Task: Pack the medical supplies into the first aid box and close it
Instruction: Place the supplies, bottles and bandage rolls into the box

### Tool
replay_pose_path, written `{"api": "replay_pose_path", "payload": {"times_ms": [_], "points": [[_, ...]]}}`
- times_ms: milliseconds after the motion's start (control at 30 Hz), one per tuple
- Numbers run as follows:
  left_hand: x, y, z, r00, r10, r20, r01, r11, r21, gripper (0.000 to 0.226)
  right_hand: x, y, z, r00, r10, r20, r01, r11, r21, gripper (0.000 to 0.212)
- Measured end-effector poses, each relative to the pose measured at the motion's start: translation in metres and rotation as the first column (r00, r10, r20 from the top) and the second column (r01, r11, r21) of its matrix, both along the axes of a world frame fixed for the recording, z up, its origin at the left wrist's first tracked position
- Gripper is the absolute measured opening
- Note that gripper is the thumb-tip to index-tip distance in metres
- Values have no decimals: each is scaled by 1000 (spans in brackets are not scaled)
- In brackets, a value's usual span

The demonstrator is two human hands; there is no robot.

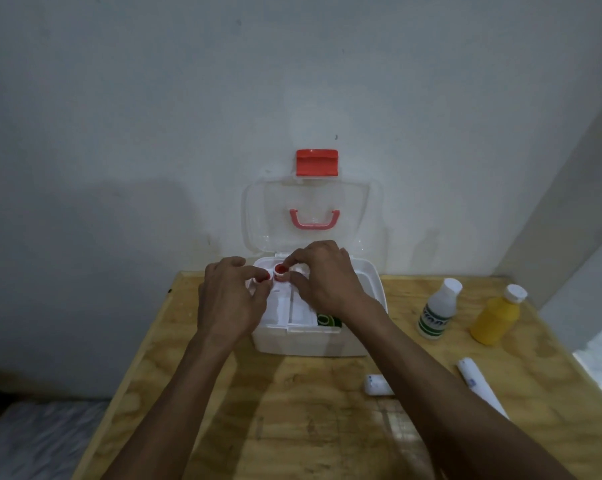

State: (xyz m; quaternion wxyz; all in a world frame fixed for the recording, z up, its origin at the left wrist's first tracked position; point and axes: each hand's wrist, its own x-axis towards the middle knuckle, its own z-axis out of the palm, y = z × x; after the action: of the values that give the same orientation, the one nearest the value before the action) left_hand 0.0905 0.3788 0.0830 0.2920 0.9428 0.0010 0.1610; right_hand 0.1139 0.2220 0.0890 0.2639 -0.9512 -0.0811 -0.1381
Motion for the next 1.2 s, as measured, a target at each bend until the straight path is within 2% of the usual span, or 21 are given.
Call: {"api": "replay_pose_path", "payload": {"times_ms": [200, 300, 467, 567, 667, 767, 833, 967, 1100, 1200], "points": [[-29, -15, 13, 990, 2, 139, 11, 996, -92, 27, -45, -24, 24, 998, -8, 63, 1, 994, 108, 26], [-50, -31, 17, 967, -81, 243, 116, 984, -135, 24, -77, -45, 30, 996, -43, 82, 27, 983, 181, 25], [-83, -78, 18, 934, -182, 307, 262, 934, -243, 33, -125, -93, 27, 967, -171, 188, 102, 940, 327, 22], [-94, -113, 16, 908, -255, 333, 358, 886, -296, 36, -145, -127, 20, 917, -310, 250, 190, 891, 412, 20], [-98, -146, 11, 870, -352, 346, 453, 848, -274, 36, -154, -162, 9, 834, -467, 293, 297, 829, 474, 18], [-97, -179, 6, 862, -403, 307, 488, 822, -293, 39, -154, -190, -4, 745, -593, 304, 403, 764, 504, 24], [-93, -199, 0, 864, -410, 293, 493, 808, -324, 41, -151, -203, -14, 716, -640, 278, 454, 730, 511, 30], [-79, -227, -19, 879, -381, 287, 466, 812, -350, 45, -143, -218, -31, 718, -655, 236, 473, 707, 527, 37], [-66, -238, -33, 895, -346, 281, 431, 835, -342, 44, -137, -223, -44, 764, -608, 214, 446, 738, 506, 39], [-60, -246, -37, 892, -330, 309, 425, 845, -325, 37, -132, -228, -50, 767, -593, 245, 419, 753, 508, 37]]}}
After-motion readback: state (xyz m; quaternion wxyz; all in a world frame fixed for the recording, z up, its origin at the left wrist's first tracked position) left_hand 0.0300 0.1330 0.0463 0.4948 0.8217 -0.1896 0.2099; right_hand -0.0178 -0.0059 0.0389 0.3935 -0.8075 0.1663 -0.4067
